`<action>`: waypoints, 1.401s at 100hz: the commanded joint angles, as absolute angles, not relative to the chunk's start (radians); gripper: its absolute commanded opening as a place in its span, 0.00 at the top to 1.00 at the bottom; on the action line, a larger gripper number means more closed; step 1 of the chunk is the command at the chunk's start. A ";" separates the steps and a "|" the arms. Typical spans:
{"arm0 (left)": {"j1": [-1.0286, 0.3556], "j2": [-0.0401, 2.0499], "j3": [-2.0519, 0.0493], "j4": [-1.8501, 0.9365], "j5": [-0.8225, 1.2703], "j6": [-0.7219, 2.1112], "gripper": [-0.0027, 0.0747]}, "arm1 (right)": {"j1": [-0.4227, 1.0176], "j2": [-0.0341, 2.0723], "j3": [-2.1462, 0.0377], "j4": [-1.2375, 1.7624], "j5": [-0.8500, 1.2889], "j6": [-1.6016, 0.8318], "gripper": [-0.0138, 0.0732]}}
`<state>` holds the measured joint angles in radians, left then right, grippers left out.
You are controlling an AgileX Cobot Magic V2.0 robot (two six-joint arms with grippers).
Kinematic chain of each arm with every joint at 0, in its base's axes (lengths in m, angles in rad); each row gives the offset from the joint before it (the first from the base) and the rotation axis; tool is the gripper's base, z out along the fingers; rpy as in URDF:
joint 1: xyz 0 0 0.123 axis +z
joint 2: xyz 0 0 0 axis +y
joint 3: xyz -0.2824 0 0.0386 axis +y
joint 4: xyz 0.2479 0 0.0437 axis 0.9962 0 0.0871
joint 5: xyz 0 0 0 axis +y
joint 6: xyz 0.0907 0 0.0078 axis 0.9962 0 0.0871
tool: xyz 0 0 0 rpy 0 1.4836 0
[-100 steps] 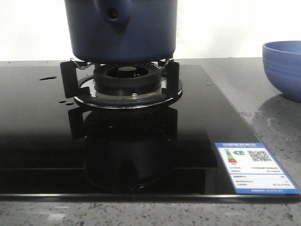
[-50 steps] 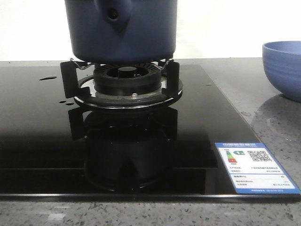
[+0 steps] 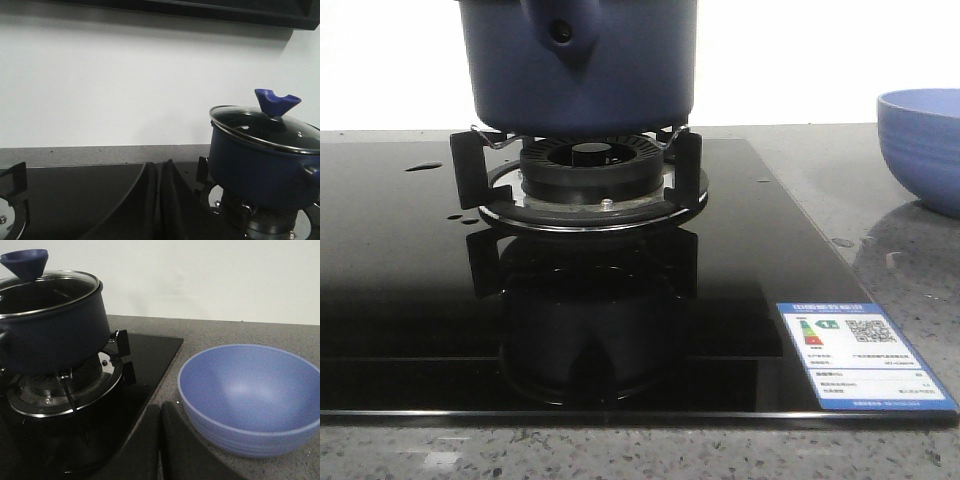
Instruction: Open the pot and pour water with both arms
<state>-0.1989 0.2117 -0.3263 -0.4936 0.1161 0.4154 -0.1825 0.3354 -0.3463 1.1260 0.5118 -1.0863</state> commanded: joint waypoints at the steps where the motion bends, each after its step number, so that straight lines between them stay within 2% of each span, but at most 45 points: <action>1: -0.195 0.149 -0.311 -0.511 0.036 0.414 0.99 | -0.184 0.277 -0.315 1.174 0.450 -1.101 0.90; 18: -0.195 0.093 -0.283 -0.523 0.059 0.414 0.99 | -0.184 0.239 -0.275 1.176 0.454 -1.101 0.91; 92: -0.195 0.093 -0.279 -0.526 0.064 0.414 0.99 | -0.184 0.239 -0.275 1.193 0.454 -1.101 0.91; 102: -0.181 0.093 -0.262 -0.360 0.071 0.360 0.99 | -0.184 0.239 -0.275 1.193 0.454 -1.101 0.91; 112: -0.114 0.093 -0.206 -0.135 0.059 0.101 0.99 | -0.184 0.239 -0.275 1.193 0.454 -1.101 0.91; 127: -0.011 0.093 -0.084 -0.108 -0.011 0.039 0.99 | -0.184 0.239 -0.275 1.193 0.454 -1.101 0.91; 140: -0.002 0.043 0.009 -0.082 -0.015 0.039 0.99 | -0.184 0.239 -0.275 1.193 0.454 -1.101 0.91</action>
